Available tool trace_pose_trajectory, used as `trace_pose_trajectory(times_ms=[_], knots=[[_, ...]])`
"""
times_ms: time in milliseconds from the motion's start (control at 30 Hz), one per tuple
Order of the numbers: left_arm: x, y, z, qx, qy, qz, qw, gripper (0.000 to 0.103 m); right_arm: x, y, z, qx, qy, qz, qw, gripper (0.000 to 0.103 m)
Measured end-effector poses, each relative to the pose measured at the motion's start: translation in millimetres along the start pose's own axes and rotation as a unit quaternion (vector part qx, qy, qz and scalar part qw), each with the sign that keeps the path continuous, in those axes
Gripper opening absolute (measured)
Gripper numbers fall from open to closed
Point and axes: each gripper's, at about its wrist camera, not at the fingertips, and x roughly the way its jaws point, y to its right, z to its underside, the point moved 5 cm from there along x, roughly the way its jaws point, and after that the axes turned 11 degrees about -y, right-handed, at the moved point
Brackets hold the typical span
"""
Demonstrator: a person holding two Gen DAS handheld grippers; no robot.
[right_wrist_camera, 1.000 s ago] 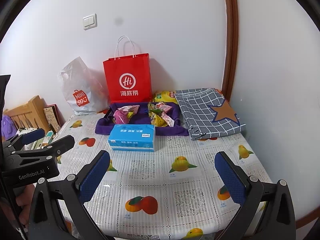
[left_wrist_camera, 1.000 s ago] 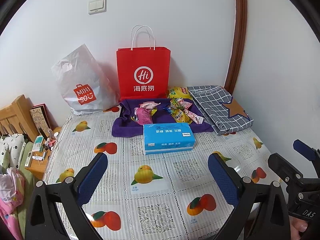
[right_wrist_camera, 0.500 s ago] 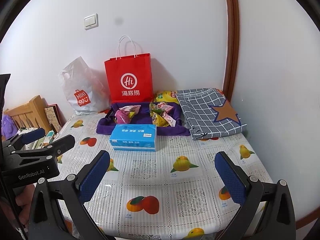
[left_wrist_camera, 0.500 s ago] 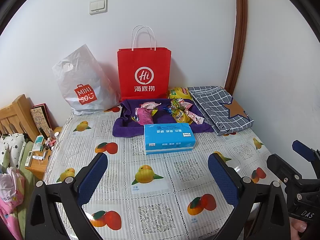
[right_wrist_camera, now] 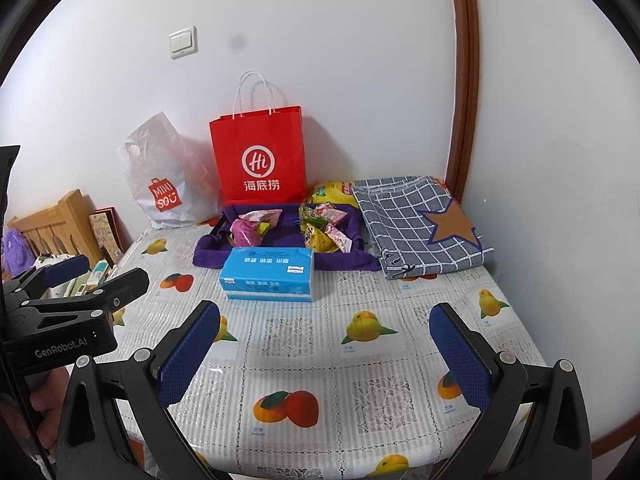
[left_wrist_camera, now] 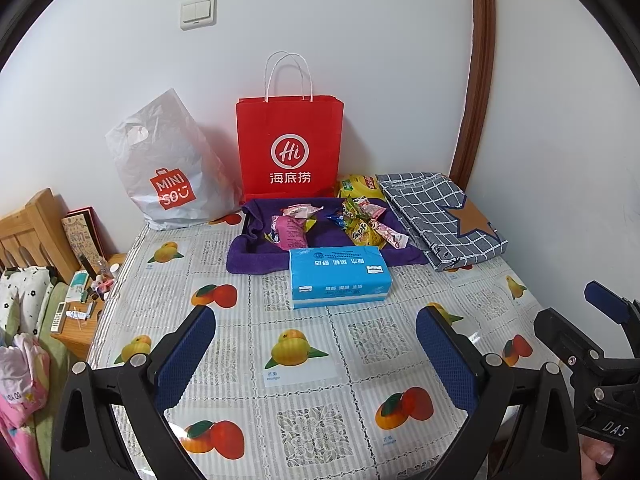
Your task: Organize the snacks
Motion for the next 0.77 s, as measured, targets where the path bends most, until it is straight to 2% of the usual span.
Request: trace_pose_trajectory(times_ms=[767], knots=[[1.1,-6.0,-0.7,-0.004,0.001,-0.009,1.0,0.101,-2.6,-3.1,-1.7,-0.004,0.007,-0.006,1.0,0.103]])
